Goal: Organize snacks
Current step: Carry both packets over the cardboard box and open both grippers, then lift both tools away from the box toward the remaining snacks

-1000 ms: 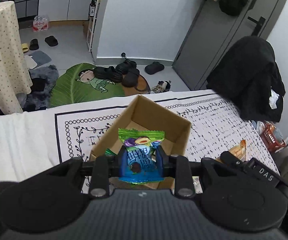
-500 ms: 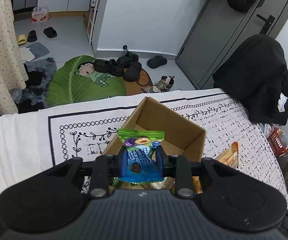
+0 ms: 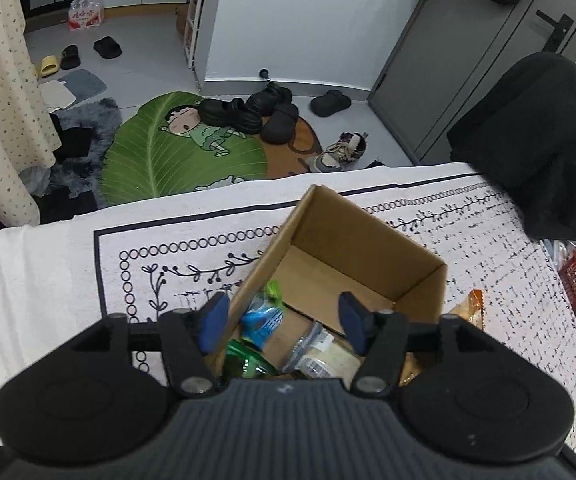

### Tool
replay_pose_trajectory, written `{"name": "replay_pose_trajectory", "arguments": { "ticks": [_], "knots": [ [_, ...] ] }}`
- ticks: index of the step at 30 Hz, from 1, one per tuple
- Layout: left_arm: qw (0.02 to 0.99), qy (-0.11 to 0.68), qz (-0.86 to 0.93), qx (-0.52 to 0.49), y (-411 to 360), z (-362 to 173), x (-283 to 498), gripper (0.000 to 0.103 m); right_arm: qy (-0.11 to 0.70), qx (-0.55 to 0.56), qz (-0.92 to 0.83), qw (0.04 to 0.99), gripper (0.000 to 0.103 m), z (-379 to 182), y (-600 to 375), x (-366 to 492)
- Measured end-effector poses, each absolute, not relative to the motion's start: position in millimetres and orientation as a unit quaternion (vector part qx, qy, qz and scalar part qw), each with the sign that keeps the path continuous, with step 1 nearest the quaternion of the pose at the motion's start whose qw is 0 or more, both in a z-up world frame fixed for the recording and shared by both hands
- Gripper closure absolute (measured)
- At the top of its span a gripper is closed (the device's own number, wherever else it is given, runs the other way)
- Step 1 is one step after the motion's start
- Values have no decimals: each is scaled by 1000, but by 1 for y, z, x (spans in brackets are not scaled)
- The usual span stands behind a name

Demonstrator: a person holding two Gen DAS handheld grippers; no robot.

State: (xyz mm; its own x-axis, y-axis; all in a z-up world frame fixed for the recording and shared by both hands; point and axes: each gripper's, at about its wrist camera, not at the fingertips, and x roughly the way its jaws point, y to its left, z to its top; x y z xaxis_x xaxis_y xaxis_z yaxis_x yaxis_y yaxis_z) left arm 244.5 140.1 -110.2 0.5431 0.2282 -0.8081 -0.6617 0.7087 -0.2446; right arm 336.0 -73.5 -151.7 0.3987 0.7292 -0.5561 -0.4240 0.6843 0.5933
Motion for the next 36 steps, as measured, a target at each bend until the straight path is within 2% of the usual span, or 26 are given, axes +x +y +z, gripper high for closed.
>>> {"name": "replay_pose_trajectory", "arguments": {
  "ticks": [3, 5, 9, 12, 17, 23, 26, 28, 36],
  "knots": [
    [830, 401, 273, -275, 144, -111, 245, 31, 418, 178, 351, 819, 56, -151, -72, 336],
    [828, 403, 274, -277, 145, -111, 244, 28, 419, 181, 347, 820, 51, -150, -74, 335],
    [824, 409, 273, -282, 144, -111, 241, 26, 419, 182, 339, 822, 50, -148, -79, 335],
    [822, 414, 274, -279, 139, -110, 237, 24, 423, 178, 332, 824, 45, -143, -83, 334],
    [824, 421, 274, -263, 130, -103, 231, 22, 431, 153, 317, 831, 26, -132, -92, 330],
    [829, 421, 268, -251, 119, -94, 222, 12, 430, 134, 316, 835, 20, -114, -109, 321],
    [837, 415, 257, -247, 110, -90, 218, 5, 428, 124, 302, 843, 9, -108, -118, 319],
    [841, 414, 253, -240, 103, -86, 217, 0, 423, 115, 288, 852, 8, -103, -126, 317],
    [857, 396, 242, -225, 79, -70, 213, 0, 429, 122, 254, 858, 1, -91, -169, 317]
  ]
}}
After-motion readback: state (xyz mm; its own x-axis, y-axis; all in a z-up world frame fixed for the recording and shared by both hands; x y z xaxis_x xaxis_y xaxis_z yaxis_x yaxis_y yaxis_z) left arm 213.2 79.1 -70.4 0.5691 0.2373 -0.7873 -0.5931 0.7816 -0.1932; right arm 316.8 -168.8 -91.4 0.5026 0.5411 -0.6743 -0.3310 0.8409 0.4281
